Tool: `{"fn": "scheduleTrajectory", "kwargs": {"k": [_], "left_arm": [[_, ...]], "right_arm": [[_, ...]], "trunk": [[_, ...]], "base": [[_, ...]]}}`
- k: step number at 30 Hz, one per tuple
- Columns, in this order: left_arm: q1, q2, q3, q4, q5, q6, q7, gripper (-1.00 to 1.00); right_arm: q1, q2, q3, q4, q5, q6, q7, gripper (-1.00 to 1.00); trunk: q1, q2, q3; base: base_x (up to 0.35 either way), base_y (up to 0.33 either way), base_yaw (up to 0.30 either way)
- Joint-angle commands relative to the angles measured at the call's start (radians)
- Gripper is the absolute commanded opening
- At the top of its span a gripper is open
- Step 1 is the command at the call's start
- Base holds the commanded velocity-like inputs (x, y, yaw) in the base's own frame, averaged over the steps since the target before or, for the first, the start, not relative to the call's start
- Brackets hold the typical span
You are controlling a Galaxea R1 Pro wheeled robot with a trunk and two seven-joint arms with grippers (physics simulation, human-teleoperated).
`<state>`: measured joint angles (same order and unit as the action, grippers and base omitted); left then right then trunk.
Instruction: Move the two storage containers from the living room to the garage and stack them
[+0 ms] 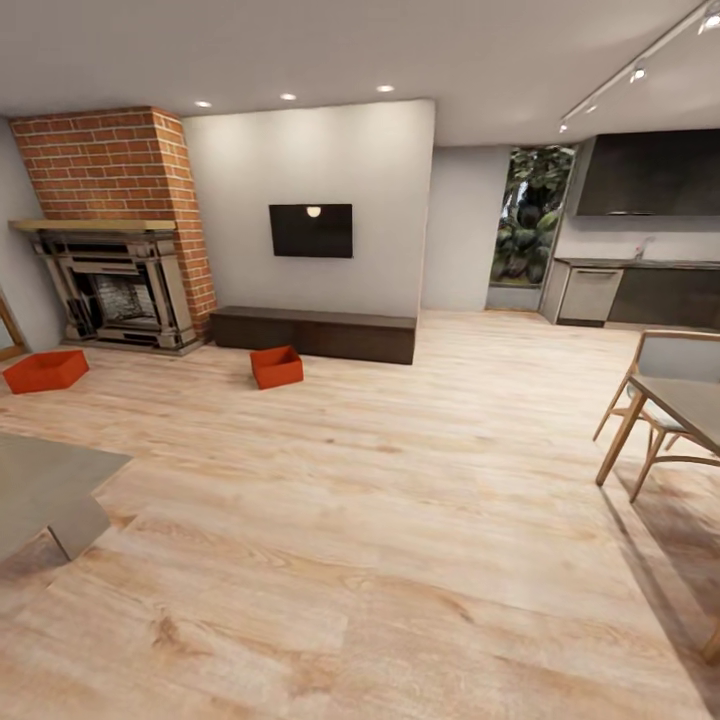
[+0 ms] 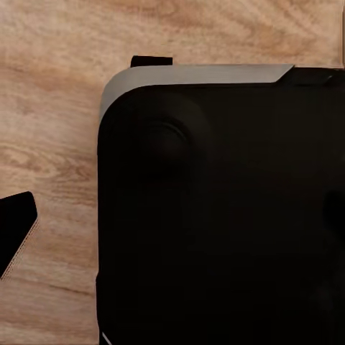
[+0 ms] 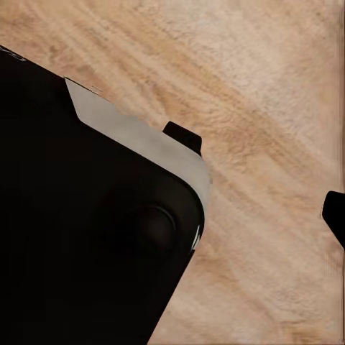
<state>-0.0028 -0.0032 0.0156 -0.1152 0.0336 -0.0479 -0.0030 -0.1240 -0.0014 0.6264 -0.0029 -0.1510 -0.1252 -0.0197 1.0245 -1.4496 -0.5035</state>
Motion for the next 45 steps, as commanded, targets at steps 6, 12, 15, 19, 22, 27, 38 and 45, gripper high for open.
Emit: {"fn": "scheduleTrajectory", "kwargs": {"k": [6,12,15,19,22,27,38,45], "left_arm": [[0.000,-0.001,0.001,0.000,0.003,-0.003,-0.001,1.00],[0.000,-0.001,0.001,0.000,0.004,-0.003,-0.001,1.00],[0.000,0.000,0.001,0.000,0.003,-0.003,-0.001,1.00],[0.000,0.000,0.001,0.000,0.004,-0.003,-0.001,1.00],[0.000,0.000,0.001,0.000,0.003,-0.003,-0.001,1.00],[0.000,0.000,0.001,0.000,0.003,-0.003,-0.001,1.00],[0.000,0.000,0.001,0.000,0.004,-0.003,0.000,1.00],[0.000,-0.001,0.001,0.000,0.003,-0.004,0.000,1.00]], "right_arm": [[0.000,0.000,0.009,0.000,-0.010,-0.002,-0.002,1.00],[0.000,0.000,0.009,0.000,-0.010,-0.002,-0.002,1.00],[0.000,0.000,0.009,0.000,-0.010,-0.002,-0.002,1.00],[0.000,0.000,0.009,0.000,-0.010,-0.002,-0.002,1.00],[0.000,0.000,0.009,0.000,-0.010,-0.002,-0.002,1.00],[0.000,0.000,0.009,0.000,-0.010,-0.002,-0.001,1.00],[0.000,0.000,0.009,0.000,-0.010,-0.002,-0.002,1.00],[0.000,0.000,0.009,0.000,-0.010,-0.002,-0.002,1.00]], "trunk": [[0.001,0.000,-0.001],[0.001,0.000,-0.001],[0.001,0.000,-0.001],[0.001,0.000,-0.001],[0.001,0.000,-0.001],[0.001,0.000,-0.001],[0.001,0.000,-0.001],[0.001,0.000,-0.001]], "base": [[0.322,0.000,0.000],[0.322,0.000,0.000],[0.322,0.000,0.000],[0.322,0.000,0.000],[0.322,0.000,0.000],[0.322,0.000,0.000],[0.322,0.000,0.000],[0.322,0.000,0.000]]}}
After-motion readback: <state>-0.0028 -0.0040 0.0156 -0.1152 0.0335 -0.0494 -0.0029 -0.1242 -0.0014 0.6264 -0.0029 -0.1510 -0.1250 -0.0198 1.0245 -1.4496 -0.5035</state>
